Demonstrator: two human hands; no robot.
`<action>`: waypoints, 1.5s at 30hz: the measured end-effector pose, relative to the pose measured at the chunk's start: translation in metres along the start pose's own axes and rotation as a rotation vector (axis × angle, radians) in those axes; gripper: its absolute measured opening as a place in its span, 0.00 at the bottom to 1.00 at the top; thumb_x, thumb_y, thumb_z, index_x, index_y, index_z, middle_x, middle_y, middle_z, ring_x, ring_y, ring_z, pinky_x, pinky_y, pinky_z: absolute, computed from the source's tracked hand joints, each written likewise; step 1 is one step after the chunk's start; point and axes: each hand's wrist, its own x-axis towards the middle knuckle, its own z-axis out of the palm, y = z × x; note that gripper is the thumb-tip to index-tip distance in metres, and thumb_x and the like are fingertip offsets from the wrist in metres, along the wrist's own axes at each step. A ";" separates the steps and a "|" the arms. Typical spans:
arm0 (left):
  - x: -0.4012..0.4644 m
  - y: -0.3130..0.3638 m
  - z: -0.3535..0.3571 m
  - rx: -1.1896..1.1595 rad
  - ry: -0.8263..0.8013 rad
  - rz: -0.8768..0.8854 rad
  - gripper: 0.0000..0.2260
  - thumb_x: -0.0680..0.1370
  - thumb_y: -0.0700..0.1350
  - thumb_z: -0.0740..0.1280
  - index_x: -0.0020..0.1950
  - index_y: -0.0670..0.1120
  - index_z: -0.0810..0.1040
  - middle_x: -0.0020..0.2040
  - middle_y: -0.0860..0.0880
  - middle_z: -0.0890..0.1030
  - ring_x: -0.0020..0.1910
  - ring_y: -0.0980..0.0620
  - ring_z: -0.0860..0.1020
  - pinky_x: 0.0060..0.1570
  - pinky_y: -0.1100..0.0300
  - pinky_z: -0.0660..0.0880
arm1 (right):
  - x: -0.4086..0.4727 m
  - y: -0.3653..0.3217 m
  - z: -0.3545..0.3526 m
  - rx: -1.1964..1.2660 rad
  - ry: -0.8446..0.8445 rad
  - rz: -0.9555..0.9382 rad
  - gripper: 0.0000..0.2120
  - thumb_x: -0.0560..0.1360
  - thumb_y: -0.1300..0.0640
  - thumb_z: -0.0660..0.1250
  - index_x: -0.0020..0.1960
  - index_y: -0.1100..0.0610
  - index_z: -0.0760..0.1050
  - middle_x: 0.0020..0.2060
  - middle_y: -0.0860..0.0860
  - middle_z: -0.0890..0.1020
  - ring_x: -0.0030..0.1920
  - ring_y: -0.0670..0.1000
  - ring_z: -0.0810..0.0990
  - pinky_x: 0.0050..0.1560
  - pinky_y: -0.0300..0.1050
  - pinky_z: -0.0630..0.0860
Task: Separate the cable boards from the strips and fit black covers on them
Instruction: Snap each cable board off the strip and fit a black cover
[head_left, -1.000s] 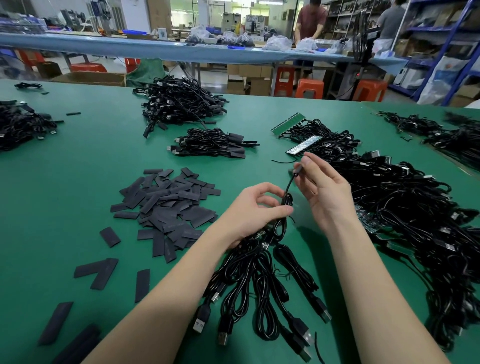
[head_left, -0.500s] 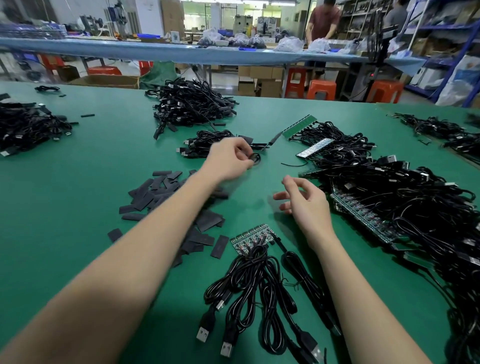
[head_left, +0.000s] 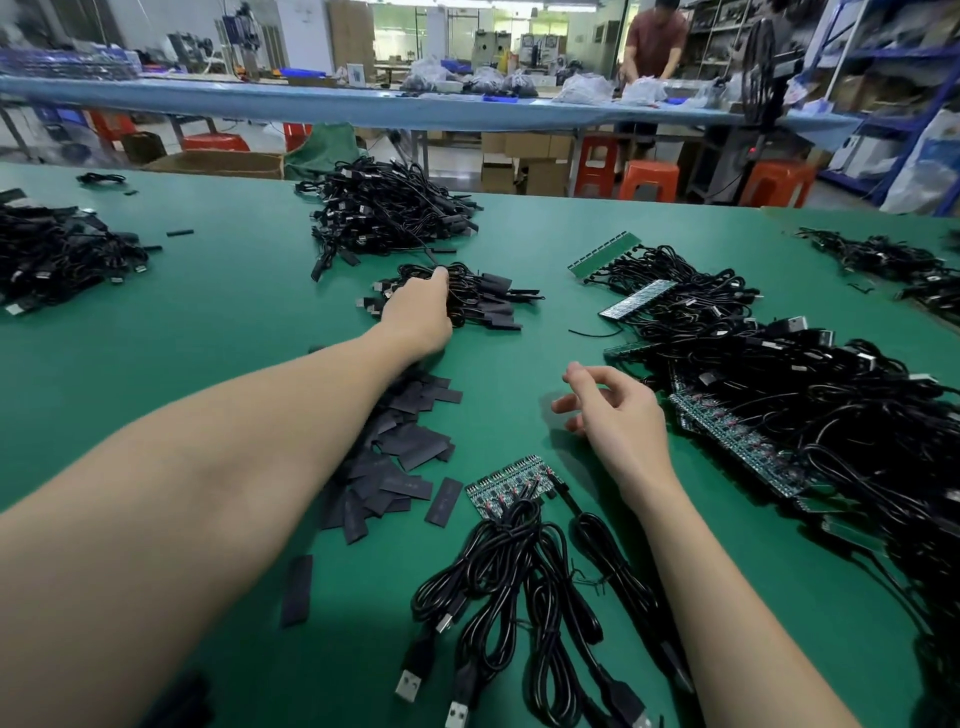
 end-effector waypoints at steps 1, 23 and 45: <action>-0.002 0.002 0.000 -0.014 -0.013 -0.018 0.11 0.79 0.42 0.67 0.58 0.41 0.69 0.53 0.40 0.78 0.50 0.38 0.77 0.50 0.45 0.78 | 0.000 0.000 0.000 -0.005 -0.001 0.002 0.13 0.79 0.40 0.65 0.47 0.48 0.81 0.36 0.42 0.86 0.31 0.43 0.81 0.50 0.51 0.79; -0.133 0.057 0.002 -0.909 -0.030 -0.155 0.09 0.78 0.54 0.69 0.46 0.49 0.80 0.47 0.48 0.85 0.49 0.46 0.83 0.54 0.50 0.79 | -0.012 -0.058 -0.025 -0.597 -0.636 0.213 0.07 0.73 0.57 0.76 0.48 0.55 0.80 0.33 0.52 0.86 0.33 0.49 0.86 0.37 0.41 0.83; -0.133 0.044 -0.001 -1.291 -0.310 -0.080 0.09 0.76 0.48 0.74 0.53 0.46 0.80 0.42 0.52 0.86 0.38 0.58 0.81 0.40 0.67 0.76 | -0.010 -0.043 -0.043 0.239 -0.586 0.318 0.10 0.76 0.70 0.66 0.49 0.56 0.77 0.30 0.48 0.78 0.27 0.46 0.76 0.33 0.37 0.79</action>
